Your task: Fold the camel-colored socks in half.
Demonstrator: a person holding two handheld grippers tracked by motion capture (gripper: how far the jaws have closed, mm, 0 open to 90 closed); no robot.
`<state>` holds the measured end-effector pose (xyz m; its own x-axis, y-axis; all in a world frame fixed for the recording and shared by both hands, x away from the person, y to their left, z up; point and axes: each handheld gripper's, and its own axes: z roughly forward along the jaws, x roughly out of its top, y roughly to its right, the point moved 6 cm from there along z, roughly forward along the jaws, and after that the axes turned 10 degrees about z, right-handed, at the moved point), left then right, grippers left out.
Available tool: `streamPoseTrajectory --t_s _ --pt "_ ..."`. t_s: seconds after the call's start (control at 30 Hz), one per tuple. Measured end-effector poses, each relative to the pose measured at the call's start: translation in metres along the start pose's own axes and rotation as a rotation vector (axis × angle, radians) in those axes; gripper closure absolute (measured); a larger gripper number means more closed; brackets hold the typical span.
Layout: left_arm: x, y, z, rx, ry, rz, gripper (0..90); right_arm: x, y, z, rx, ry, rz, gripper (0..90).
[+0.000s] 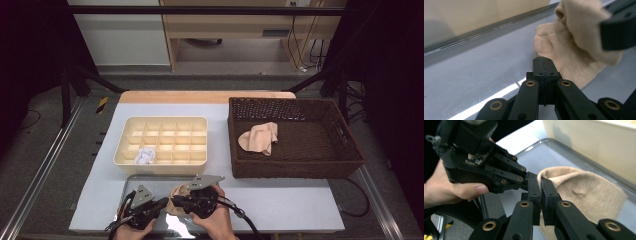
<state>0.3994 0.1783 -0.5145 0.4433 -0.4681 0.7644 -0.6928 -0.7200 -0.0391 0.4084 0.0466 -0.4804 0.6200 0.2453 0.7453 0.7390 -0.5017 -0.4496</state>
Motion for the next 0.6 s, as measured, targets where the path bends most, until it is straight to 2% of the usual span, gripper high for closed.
streamPoseTrajectory --t_s 0.23,0.4,0.6 --pt "0.0 -0.006 -0.003 -0.006 0.008 -0.018 89.4 -0.012 0.002 0.019 -0.026 -0.057 -0.008 87.5" --pt "0.002 -0.013 -0.01 0.01 0.03 -0.04 89.4 -0.019 0.005 0.028 -0.042 -0.072 -0.012 87.4" --pt "0.003 -0.016 -0.012 0.013 0.045 -0.052 89.4 -0.02 0.005 0.03 -0.061 -0.077 -0.023 86.5"
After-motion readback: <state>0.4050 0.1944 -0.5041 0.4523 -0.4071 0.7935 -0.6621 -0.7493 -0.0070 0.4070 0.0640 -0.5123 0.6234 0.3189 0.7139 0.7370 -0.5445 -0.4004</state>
